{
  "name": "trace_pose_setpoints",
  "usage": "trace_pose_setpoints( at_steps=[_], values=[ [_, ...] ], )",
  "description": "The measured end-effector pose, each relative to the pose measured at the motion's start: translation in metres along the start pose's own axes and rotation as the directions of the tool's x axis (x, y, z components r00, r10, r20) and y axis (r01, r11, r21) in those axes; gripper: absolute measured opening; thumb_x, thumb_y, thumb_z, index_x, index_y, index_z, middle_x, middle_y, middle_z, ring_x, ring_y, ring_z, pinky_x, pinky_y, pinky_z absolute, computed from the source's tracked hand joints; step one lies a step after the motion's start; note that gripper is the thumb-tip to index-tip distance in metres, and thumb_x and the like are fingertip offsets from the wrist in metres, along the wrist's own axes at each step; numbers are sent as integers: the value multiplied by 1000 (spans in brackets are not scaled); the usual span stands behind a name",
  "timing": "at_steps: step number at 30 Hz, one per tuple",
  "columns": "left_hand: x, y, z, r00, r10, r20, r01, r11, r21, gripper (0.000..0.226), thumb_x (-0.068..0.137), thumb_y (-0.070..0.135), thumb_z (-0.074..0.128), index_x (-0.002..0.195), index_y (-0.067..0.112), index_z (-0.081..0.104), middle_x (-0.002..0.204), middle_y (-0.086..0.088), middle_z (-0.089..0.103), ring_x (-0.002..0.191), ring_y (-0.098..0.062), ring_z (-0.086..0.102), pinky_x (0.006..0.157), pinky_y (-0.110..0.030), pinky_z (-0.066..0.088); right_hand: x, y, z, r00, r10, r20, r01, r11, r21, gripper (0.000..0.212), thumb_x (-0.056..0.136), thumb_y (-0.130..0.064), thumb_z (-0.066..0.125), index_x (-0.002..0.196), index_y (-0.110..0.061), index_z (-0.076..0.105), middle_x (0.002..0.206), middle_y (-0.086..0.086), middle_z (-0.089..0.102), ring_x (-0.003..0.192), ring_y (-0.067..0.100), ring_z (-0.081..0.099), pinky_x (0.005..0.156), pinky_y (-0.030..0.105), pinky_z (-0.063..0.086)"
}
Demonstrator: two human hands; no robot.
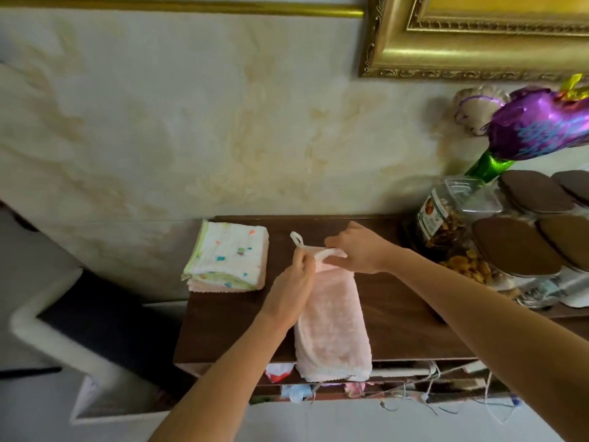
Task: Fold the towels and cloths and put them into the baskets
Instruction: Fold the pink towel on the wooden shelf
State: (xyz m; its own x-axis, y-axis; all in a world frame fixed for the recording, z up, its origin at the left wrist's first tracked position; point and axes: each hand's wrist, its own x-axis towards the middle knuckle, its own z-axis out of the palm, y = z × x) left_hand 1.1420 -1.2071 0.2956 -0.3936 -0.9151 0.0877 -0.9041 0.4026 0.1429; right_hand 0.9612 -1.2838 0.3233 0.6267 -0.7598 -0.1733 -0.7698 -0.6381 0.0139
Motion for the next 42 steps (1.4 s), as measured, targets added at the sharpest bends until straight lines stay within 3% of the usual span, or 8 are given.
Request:
trace_pose_setpoints(
  at_steps=[6, 11, 16, 22, 28, 34, 38, 42],
  values=[
    [9, 6, 0, 986, -160, 37, 163, 982, -92, 30, 100, 9, 42, 130, 9, 42, 136, -11, 37, 95, -21, 61, 66, -24, 38, 19, 0, 27, 979, 202, 35, -204, 974, 98, 27, 100, -40, 35, 102, -15, 46, 101, 7, 63, 100, 28, 56, 87, 36, 30],
    [-5, 21, 18, 990, 16, -138, -17, 1000, -3, 37, 92, 26, 56, 126, 11, 60, 144, -11, 47, 136, -28, 41, 108, -39, 37, 27, -1, 40, 962, 268, -56, -251, 945, 207, 33, 96, -44, 45, 111, -15, 48, 116, 5, 52, 112, 25, 47, 90, 36, 33],
    [-37, 21, 47, 978, 13, 208, -16, 1000, 11, 90, 87, 75, 6, 154, 15, -7, 161, -7, -13, 147, -27, -13, 120, -46, -5, 21, -7, 48, 937, 338, -88, -316, 927, 203, 42, 96, -53, 40, 112, -15, 45, 113, 7, 58, 103, 29, 54, 76, 36, 36],
    [-41, 15, 46, 970, 96, 225, -122, 987, 109, 101, 81, 82, 13, 150, 14, -17, 157, -13, -21, 145, -32, -20, 119, -46, -10, 27, -14, 52, 942, 309, -131, -310, 951, 9, 46, 101, -47, 28, 130, -13, 40, 127, 11, 51, 117, 29, 46, 97, 38, 34],
    [-41, 14, 47, 959, 83, 272, -98, 994, 42, 106, 73, 86, 2, 150, 17, -20, 156, -13, -25, 144, -30, -24, 120, -47, -5, -71, -55, 63, 902, 196, -384, -49, 932, 360, 52, 100, -42, 32, 138, -9, 41, 143, 9, 44, 133, 23, 37, 114, 32, 24],
    [-42, 11, 42, 926, 122, 358, -131, 991, 4, 106, 75, 86, 9, 150, 16, -20, 154, -11, -32, 141, -28, -31, 118, -46, -12, -163, -82, 92, 998, -27, -56, 30, 998, 61, 78, 93, -53, 46, 153, -17, 11, 159, 5, 13, 145, 17, 16, 116, 31, 7],
    [-44, 0, 31, 891, 207, 405, -237, 971, 25, 99, 85, 78, 19, 151, 15, -17, 155, -12, -28, 142, -27, -29, 119, -47, -10, -151, -94, 95, 996, 15, -91, -28, 990, -138, 92, 65, -32, 84, 141, -8, 38, 135, 20, 53, 118, 30, 58, 99, 36, 45],
    [-54, -10, 26, 875, 266, 404, -306, 951, 36, 95, 87, 75, 20, 152, 15, -16, 157, -11, -25, 143, -24, -28, 120, -42, -6, -133, -108, 93, 985, -37, -167, 0, 975, -221, 74, 60, -19, 85, 126, -7, 53, 133, 20, 55, 124, 34, 53, 103, 43, 39]
  ],
)
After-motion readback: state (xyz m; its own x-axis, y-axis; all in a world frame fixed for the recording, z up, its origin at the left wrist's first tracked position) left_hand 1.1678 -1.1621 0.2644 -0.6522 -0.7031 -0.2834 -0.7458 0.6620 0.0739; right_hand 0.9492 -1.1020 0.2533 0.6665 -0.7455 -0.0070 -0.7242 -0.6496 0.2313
